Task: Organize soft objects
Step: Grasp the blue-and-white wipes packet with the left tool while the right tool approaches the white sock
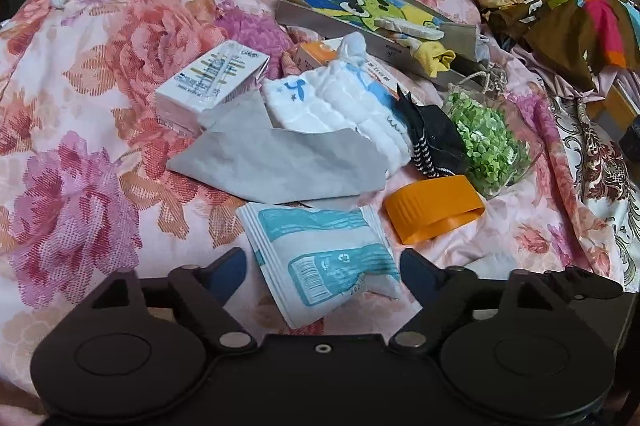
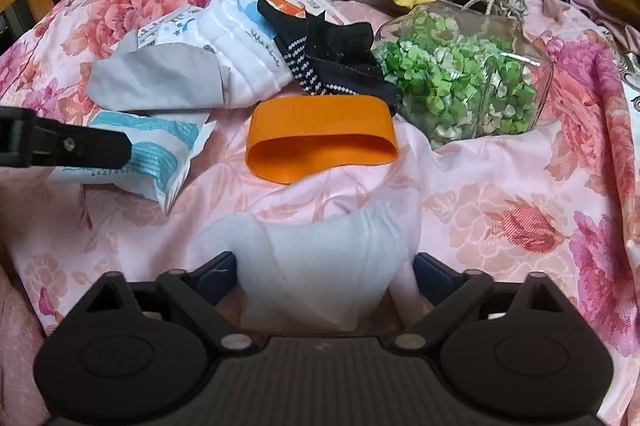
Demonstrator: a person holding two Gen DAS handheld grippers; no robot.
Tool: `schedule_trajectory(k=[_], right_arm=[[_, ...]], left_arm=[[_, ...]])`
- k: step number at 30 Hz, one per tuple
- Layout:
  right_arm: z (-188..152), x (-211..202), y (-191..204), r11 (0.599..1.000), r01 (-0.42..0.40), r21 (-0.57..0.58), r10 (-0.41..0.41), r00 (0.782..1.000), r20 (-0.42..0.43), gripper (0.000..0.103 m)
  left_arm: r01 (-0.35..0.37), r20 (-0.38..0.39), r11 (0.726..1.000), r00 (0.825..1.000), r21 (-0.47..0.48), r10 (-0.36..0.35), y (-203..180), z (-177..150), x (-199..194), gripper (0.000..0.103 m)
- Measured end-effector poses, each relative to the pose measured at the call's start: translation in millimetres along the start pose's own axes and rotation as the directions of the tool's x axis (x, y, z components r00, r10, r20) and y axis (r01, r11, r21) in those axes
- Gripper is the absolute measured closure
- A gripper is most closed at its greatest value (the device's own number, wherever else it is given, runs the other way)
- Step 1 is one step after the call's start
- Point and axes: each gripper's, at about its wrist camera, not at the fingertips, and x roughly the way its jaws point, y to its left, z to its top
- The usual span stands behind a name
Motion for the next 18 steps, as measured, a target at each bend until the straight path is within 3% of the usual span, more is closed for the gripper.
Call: schedule_trajectory(k=[7, 9, 18], right_arm=[[-0.6, -6.7, 9.7, 0.998, 0.025, -0.057, -0.024, 1.0, 0.016, 0.014], [-1.3, -9.0, 12.8, 0.997, 0.033, -0.074, -0.032, 0.999, 0.023, 0.015], [-5.9, -17.9, 23.4, 0.989, 0.067, -0.131, -0.06, 0.997, 0.054, 0.016]], left_arm=[[0.014, 0.001, 0.997, 1.0, -0.08, -0.014, 12.8, 1.5, 0.0, 0.043], [0.017, 0.007, 0.996, 1.0, -0.087, -0.017, 13.4, 1.4, -1.1, 0.052], [0.034, 0.043, 0.998, 0.999, -0.046, -0.033, 7.1, -0.3, -6.4, 0.056]])
